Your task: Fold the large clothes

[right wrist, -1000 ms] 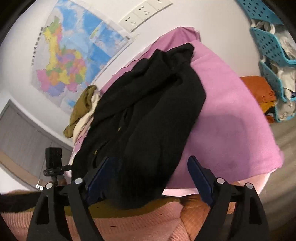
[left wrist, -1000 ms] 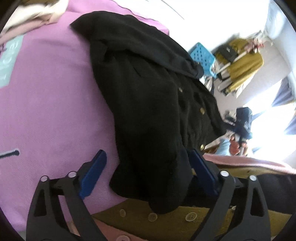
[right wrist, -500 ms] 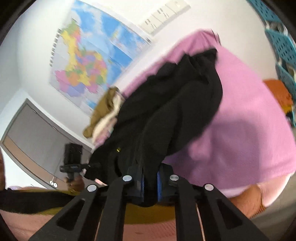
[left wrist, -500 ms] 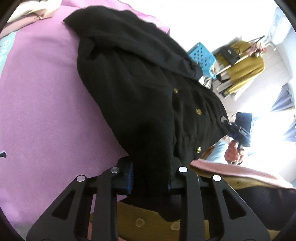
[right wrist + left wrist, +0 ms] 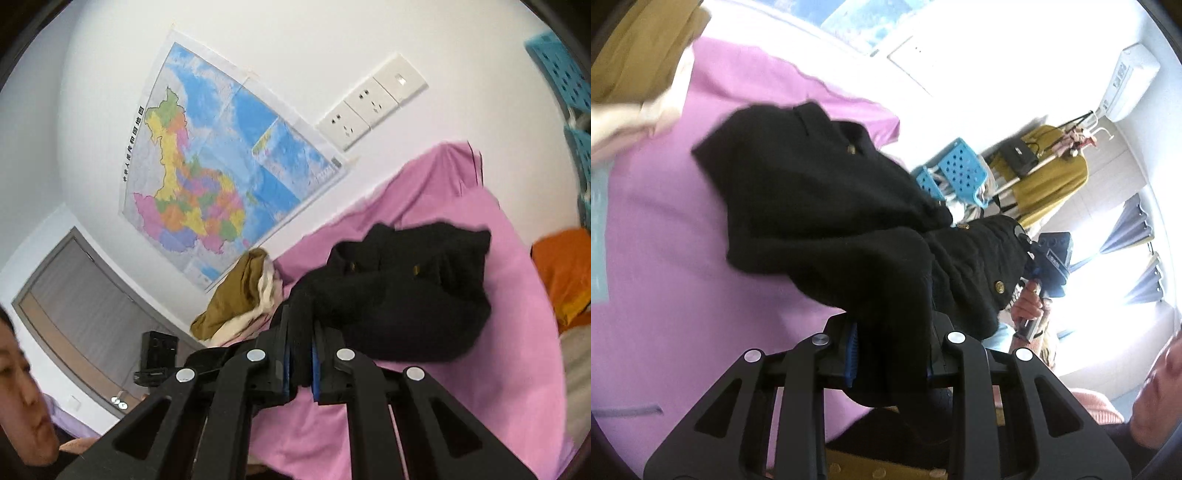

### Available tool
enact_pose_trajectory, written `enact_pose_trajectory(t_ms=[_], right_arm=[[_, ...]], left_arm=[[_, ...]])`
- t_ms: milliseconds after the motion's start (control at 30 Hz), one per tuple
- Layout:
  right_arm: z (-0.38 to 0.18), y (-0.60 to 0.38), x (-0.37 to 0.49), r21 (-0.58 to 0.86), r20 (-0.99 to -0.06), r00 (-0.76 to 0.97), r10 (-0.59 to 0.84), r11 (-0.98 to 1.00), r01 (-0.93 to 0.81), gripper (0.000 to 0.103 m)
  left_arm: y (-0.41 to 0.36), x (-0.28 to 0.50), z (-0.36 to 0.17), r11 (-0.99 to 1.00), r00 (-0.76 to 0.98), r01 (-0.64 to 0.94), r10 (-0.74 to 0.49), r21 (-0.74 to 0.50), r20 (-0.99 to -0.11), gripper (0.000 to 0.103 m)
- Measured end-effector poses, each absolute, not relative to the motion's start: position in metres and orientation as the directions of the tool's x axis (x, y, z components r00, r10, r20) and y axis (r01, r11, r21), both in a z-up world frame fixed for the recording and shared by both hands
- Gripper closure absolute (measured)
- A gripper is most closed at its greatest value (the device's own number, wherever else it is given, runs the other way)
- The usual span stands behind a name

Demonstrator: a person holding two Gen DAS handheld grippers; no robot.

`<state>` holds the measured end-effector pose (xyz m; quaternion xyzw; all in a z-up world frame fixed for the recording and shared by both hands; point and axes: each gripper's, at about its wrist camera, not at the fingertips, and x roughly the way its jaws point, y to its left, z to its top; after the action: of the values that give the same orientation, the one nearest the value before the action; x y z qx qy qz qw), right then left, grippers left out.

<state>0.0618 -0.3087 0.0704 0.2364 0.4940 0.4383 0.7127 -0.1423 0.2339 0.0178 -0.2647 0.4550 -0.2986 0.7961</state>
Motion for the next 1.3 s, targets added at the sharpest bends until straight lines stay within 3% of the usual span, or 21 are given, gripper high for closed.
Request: enact_pose_trajectory(t_ms=[333, 600, 1000, 1167, 1200, 1233, 1300], right_arm=[[0.052, -0.263, 0.143, 0.762, -0.551, 0.137, 0.823, 0.563, -0.318, 0.095], [0.009, -0.232, 0.195, 0.743, -0.627, 0.090, 0.774, 0.629, -0.229, 0.095], [-0.062, -0.208, 0.242, 0.713, -0.698, 0.016, 0.715, 0.698, -0.069, 0.092], [-0.069, -0.202, 0.251, 0.685, -0.726, 0.026, 0.688, 0.726, -0.059, 0.079], [-0.068, -0.201, 0.252, 0.682, -0.728, 0.033, 0.685, 0.728, -0.072, 0.070], [-0.065, -0.200, 0.252, 0.676, -0.732, 0.040, 0.680, 0.732, -0.086, 0.054], [-0.055, -0.200, 0.249, 0.670, -0.729, 0.084, 0.679, 0.733, -0.119, 0.050]], left_arm=[[0.245, -0.054, 0.033, 0.716, 0.416, 0.170, -0.675, -0.677, -0.610, 0.077], [0.253, 0.005, 0.010, 0.731, 0.372, 0.072, -0.651, -0.678, -0.662, 0.076], [0.271, 0.053, -0.024, 0.691, 0.323, -0.052, -0.672, -0.721, -0.667, 0.074], [0.280, 0.067, -0.042, 0.650, 0.306, -0.115, -0.697, -0.752, -0.649, 0.074], [0.280, 0.070, -0.044, 0.645, 0.302, -0.122, -0.700, -0.755, -0.647, 0.074], [0.281, 0.072, -0.047, 0.639, 0.298, -0.131, -0.704, -0.758, -0.644, 0.073], [0.283, 0.076, -0.052, 0.622, 0.295, -0.145, -0.715, -0.769, -0.634, 0.073]])
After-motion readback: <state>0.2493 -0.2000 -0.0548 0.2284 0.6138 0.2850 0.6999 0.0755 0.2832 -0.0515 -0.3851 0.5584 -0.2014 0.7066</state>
